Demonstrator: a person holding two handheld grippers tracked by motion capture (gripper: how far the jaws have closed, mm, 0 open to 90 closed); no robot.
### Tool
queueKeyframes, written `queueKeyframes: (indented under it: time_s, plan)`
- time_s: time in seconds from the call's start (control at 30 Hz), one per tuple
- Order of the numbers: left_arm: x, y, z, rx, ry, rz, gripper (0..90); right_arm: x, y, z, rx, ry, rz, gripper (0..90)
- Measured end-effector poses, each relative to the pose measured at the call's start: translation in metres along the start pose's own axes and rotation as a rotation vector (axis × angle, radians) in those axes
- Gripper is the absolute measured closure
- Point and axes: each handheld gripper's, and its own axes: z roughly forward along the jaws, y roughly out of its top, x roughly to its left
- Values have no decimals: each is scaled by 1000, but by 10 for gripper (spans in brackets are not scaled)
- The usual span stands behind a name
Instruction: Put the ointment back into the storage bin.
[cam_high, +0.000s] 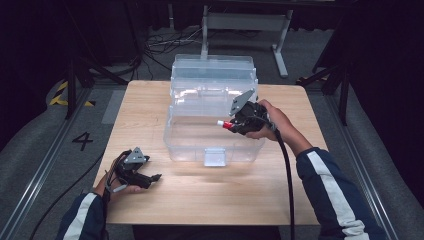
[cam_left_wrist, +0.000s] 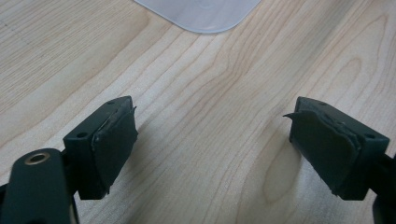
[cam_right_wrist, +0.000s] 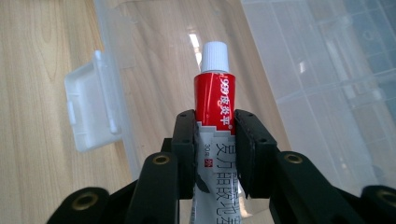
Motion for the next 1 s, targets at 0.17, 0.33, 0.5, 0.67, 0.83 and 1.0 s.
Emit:
queueKeyframes:
  time_s: [0.17, 0.33, 0.5, 0.67, 0.83, 1.0]
  plan:
    - [0, 0, 0, 0, 0, 0, 151, -2, 1, 9, 25, 20, -6, 711]
    - [0, 0, 0, 0, 0, 0, 151, -7, 1, 25, 87, 52, -26, 711]
    - [0, 0, 0, 0, 1, 0, 151, -8, 1, 36, 139, 73, -27, 710]
    - [0, 0, 0, 0, 1, -1, 151, -8, 1, 47, 183, 91, -51, 710]
    - [0, 0, 0, 0, 1, 0, 151, -9, -1, 52, 208, 118, -53, 710]
    - [0, 0, 0, 0, 1, -1, 151, -9, -5, 56, 231, 150, -52, 709]
